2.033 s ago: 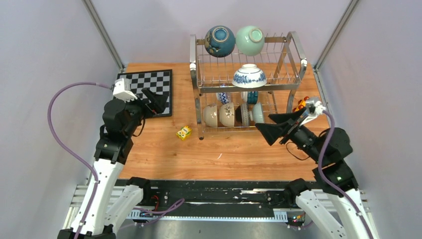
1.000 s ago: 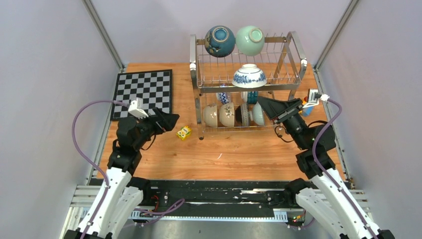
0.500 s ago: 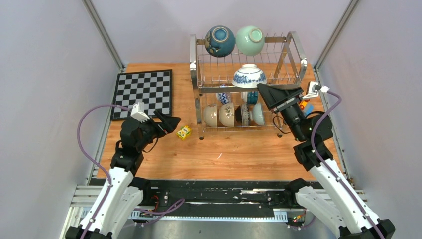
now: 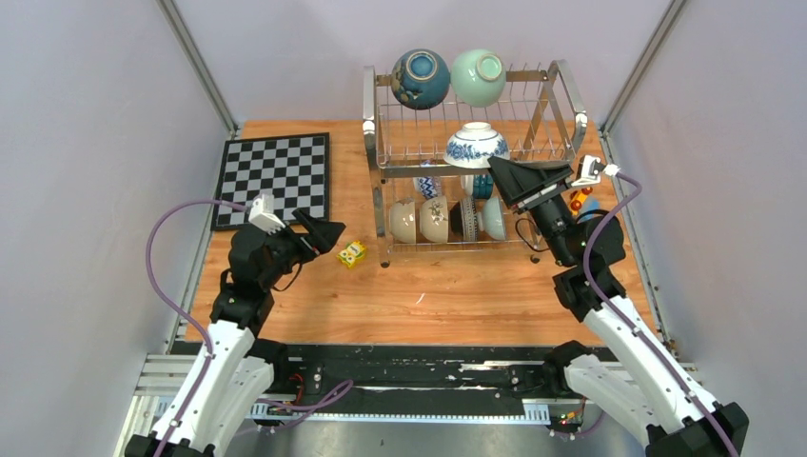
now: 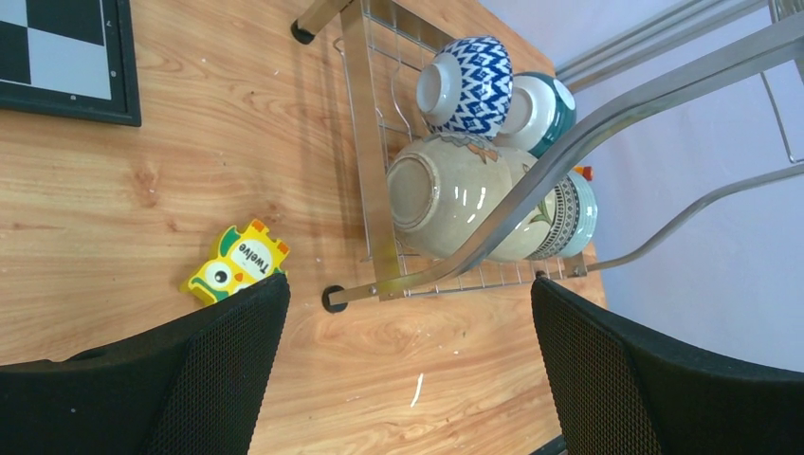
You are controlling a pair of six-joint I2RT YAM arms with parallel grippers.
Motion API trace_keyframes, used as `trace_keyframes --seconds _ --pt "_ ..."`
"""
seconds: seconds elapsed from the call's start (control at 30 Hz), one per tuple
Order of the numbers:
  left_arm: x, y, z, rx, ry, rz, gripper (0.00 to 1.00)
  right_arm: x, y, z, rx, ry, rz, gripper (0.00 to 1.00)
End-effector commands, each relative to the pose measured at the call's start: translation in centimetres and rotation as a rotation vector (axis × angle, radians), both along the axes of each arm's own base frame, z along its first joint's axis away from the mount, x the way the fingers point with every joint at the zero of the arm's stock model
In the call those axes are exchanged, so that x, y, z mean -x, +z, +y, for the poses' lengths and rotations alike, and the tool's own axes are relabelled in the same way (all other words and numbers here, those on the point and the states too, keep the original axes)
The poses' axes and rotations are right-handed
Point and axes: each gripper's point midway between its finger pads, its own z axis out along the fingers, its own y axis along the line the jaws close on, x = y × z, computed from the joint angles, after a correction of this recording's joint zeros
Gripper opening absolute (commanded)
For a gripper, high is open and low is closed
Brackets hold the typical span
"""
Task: Unload the bowls from the dish rack
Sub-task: Pick up the bowl from the dish rack.
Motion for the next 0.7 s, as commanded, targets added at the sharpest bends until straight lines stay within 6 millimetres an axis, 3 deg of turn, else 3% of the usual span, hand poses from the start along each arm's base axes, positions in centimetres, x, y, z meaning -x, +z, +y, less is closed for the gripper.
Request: trace_keyframes --seconds 0.0,0.67 --pt "0.0 1.2 -0.3 0.029 -0.005 -0.034 1.00 0.3 0.9 0.4 -0.073 0.026 -0.041 0.63" --pt "0.2 0.8 -0.3 0.023 -0.007 -0.018 0.99 -1.6 -0.8 0.8 -0.094 0.006 -0.026 0.48"
